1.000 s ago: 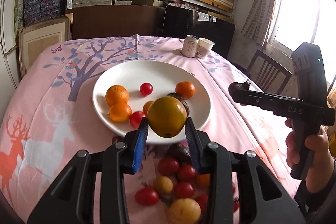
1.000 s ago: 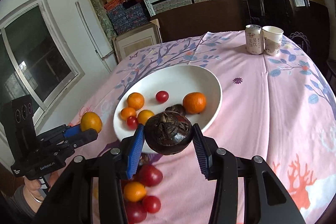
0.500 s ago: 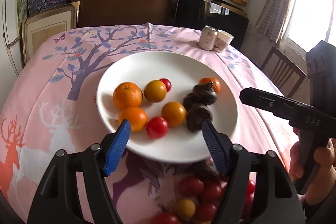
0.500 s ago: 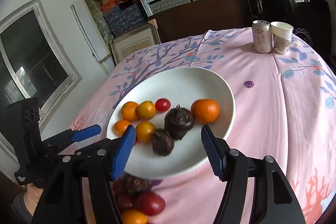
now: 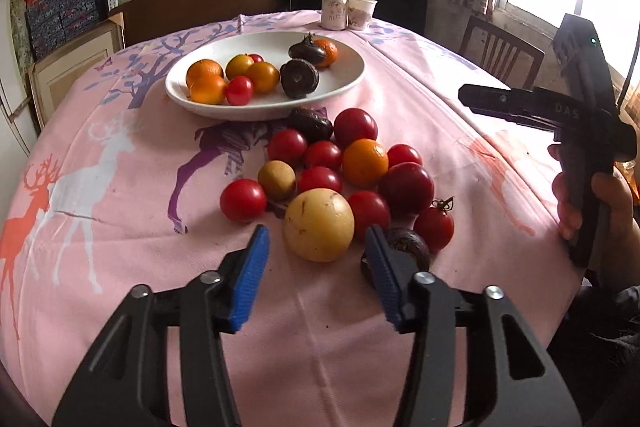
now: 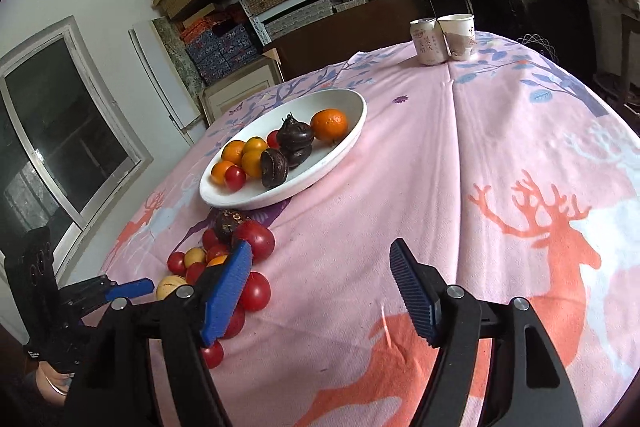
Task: Organize fruits
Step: 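Grasp a large yellow fruit with the left gripper while the right gripper grasps a red tomato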
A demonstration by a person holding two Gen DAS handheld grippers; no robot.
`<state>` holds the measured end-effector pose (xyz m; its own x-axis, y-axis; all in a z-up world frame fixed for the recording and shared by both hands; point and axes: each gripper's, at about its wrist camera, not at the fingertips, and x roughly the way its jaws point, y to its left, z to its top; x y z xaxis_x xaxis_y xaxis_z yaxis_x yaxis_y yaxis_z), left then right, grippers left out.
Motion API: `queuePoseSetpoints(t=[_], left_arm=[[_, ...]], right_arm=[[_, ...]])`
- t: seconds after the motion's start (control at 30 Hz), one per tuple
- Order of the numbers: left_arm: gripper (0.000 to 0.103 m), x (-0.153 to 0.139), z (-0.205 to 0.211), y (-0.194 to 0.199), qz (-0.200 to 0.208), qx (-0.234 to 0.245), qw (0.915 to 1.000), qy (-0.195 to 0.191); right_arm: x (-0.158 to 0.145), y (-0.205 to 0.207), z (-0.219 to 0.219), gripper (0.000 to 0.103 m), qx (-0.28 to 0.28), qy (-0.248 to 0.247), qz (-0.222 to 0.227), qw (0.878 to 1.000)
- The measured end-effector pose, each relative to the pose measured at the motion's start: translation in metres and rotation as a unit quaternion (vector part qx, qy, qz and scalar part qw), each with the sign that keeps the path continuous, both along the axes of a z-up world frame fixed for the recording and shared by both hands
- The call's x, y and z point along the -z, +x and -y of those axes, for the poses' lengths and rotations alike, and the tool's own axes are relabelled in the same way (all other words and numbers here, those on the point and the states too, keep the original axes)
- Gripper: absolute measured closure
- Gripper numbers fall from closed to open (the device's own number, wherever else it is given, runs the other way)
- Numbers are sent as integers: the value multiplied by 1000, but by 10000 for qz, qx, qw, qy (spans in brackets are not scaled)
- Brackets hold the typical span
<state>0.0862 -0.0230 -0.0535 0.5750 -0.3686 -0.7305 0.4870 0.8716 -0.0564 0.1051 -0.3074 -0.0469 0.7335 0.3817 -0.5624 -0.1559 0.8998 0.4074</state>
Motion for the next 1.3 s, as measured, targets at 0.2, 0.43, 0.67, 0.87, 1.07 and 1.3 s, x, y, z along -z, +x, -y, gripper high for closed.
queuePoseSetpoints(t=[0.2,0.43,0.67,0.87,1.07,1.3], left_arm=[[63,9,6,15,-153,-139,9998,15],[64,4,1,18,-75,-212,9994,-261],[64,-8,-18,10,278,-583,9952,-733],[64,-9,-16,8,302,-554,9955,-714],[64,-9,-18,8,303,-571,9949,-772],[64,-9,-19,8,294,-554,9950,-776]], right_arm=[[1,-3,-1,31,-118,55,27,9999],[-1,-7,-9,31,-299,-26,69,9995],[1,-25,-51,31,-1086,-770,58,9911],[9,-41,-94,64,-1696,-1151,-139,9787],[7,-42,-110,66,-1872,-1162,-344,9748],[15,-37,-110,71,-1864,-976,-571,9759]])
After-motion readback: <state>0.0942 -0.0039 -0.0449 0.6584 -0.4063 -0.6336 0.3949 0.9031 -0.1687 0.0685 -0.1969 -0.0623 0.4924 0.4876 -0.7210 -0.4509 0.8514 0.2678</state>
